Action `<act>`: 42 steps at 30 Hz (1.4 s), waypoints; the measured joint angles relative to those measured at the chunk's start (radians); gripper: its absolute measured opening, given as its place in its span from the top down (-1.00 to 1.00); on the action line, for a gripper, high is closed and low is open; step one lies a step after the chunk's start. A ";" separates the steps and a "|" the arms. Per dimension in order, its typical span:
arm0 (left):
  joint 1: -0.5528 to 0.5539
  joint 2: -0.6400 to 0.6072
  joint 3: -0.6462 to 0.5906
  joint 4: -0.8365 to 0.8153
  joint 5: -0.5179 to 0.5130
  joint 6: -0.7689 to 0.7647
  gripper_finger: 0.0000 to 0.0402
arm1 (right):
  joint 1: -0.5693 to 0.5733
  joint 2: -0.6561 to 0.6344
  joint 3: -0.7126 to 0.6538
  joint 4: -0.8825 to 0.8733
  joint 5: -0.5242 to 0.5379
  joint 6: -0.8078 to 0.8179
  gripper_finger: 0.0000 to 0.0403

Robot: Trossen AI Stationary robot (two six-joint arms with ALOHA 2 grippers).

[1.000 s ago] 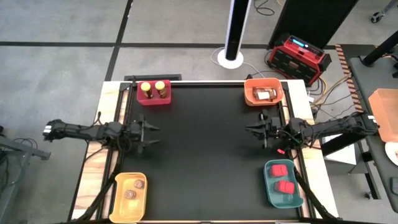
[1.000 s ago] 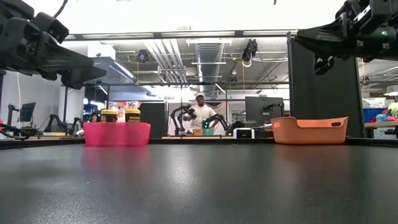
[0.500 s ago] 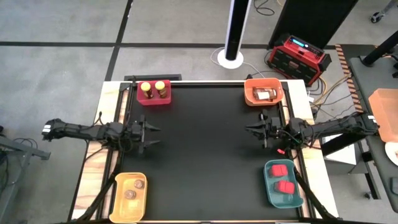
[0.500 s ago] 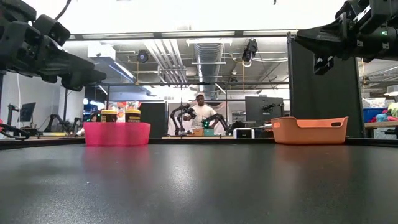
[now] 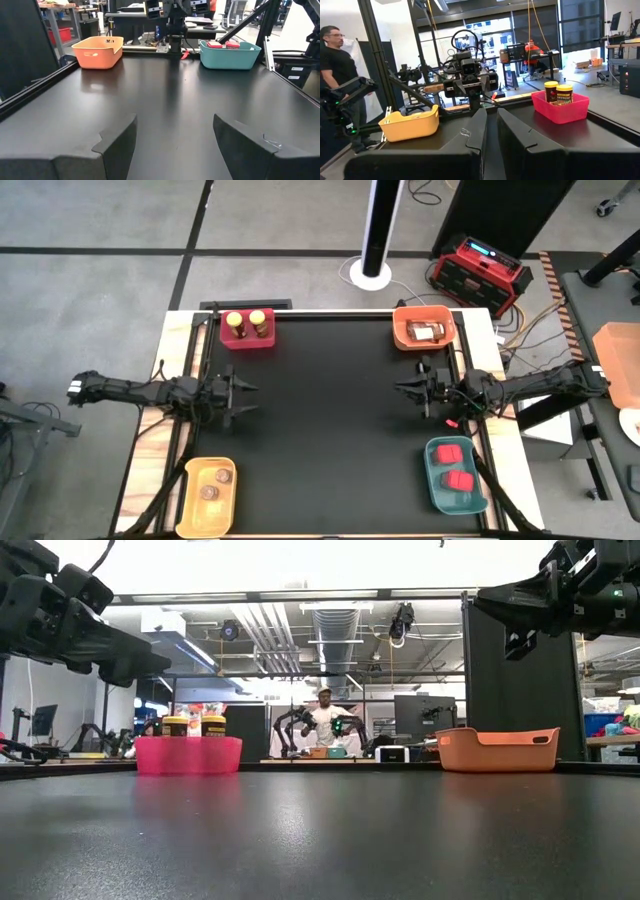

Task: Sort spices by type
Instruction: Return to Home Position

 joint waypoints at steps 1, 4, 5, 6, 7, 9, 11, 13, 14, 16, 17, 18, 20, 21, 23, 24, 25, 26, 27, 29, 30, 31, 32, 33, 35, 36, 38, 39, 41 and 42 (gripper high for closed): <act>0.000 0.000 0.000 0.000 0.000 0.000 -0.23 | 0.000 0.000 0.000 0.000 0.000 0.000 0.83; 0.000 0.000 0.000 0.000 0.000 0.000 -0.23 | 0.000 0.000 0.000 0.000 0.000 0.000 0.83; 0.000 0.000 0.000 0.000 0.000 0.000 -0.23 | 0.000 0.000 0.000 0.000 0.000 0.000 0.83; 0.000 0.000 0.000 0.000 0.000 0.000 -0.23 | 0.000 0.000 0.000 0.000 0.000 0.000 0.83; 0.000 0.000 0.000 0.000 0.000 0.000 -0.23 | 0.000 0.000 0.000 0.000 0.000 0.000 0.83; 0.000 0.000 0.000 0.000 0.000 0.000 -0.23 | 0.000 0.000 0.000 0.000 0.000 0.000 0.83; 0.000 0.000 0.000 0.000 0.000 0.000 -0.23 | 0.001 -0.001 0.000 0.000 0.000 0.000 0.83; 0.000 0.000 0.000 0.000 0.000 0.000 -0.23 | 0.003 -0.004 0.000 -0.002 0.000 0.000 0.83; 0.000 0.000 0.000 0.000 0.000 0.000 -0.23 | 0.003 -0.011 0.000 -0.003 0.000 0.000 0.83; 0.000 0.000 0.000 0.000 0.000 0.000 -0.23 | 0.000 -0.034 0.000 -0.006 0.000 0.000 0.83; 0.000 0.000 0.000 0.000 0.000 0.000 -0.23 | -0.001 -0.048 0.000 -0.005 0.000 0.000 0.83; 0.000 0.000 0.000 0.000 0.000 0.000 -0.23 | -0.002 -0.062 0.000 -0.005 0.001 0.000 0.83; 0.000 0.000 0.000 0.000 0.000 0.000 -0.23 | -0.002 -0.089 0.000 -0.005 0.001 0.000 0.83; 0.000 0.000 0.000 0.000 0.000 0.000 -0.23 | -0.002 -0.104 0.000 -0.005 0.001 0.000 0.83; 0.000 0.000 0.000 0.000 0.000 0.000 -0.23 | -0.002 -0.129 0.000 -0.004 0.001 0.000 0.83; 0.000 0.000 0.000 0.000 0.000 0.000 -0.23 | -0.002 -0.143 0.000 -0.005 0.001 -0.001 0.83; 0.000 0.000 0.000 0.000 0.000 0.000 -0.23 | -0.002 -0.160 0.000 -0.006 0.003 -0.037 0.83; 0.000 0.000 0.000 0.000 0.000 0.000 -0.23 | -0.002 -0.179 0.000 -0.009 0.011 -0.114 0.83; 0.000 0.000 0.000 0.000 0.000 0.000 -0.23 | -0.002 -0.200 0.000 -0.016 0.018 -0.198 0.83; 0.000 0.000 0.000 0.000 0.000 0.000 -0.23 | 0.000 -0.245 0.000 -0.046 0.020 -0.369 0.83; 0.000 0.000 0.000 0.000 0.000 0.000 -0.23 | 0.002 -0.266 0.000 -0.055 0.020 -0.446 0.83; 0.000 0.000 0.000 0.000 0.000 0.000 -0.23 | 0.004 -0.283 -0.001 -0.066 0.020 -0.511 0.83; 0.000 0.000 0.000 0.000 0.000 0.000 -0.23 | 0.009 -0.297 -0.001 -0.070 0.021 -0.563 0.83; 0.000 0.000 0.000 0.000 0.000 0.000 -0.23 | 0.017 -0.311 -0.001 -0.072 0.022 -0.609 0.83; 0.000 0.000 0.000 0.000 0.000 0.000 -0.23 | 0.037 -0.342 -0.001 -0.074 0.021 -0.663 0.83; 0.000 0.000 0.000 0.000 0.000 0.000 -0.23 | 0.047 -0.362 -0.001 -0.075 0.021 -0.675 0.83; 0.000 0.000 0.000 0.000 0.000 0.000 -0.23 | 0.063 -0.399 -0.001 -0.074 0.021 -0.685 0.83; 0.000 0.000 0.000 0.000 0.000 0.000 -0.23 | 0.069 -0.413 -0.001 -0.073 0.021 -0.686 0.83; 0.000 0.000 0.000 0.000 0.000 0.000 -0.23 | 0.073 -0.438 -0.001 -0.086 0.019 -0.633 0.83; 0.000 0.000 0.000 0.000 0.000 0.000 -0.23 | 0.069 -0.449 -0.001 -0.104 0.020 -0.621 0.83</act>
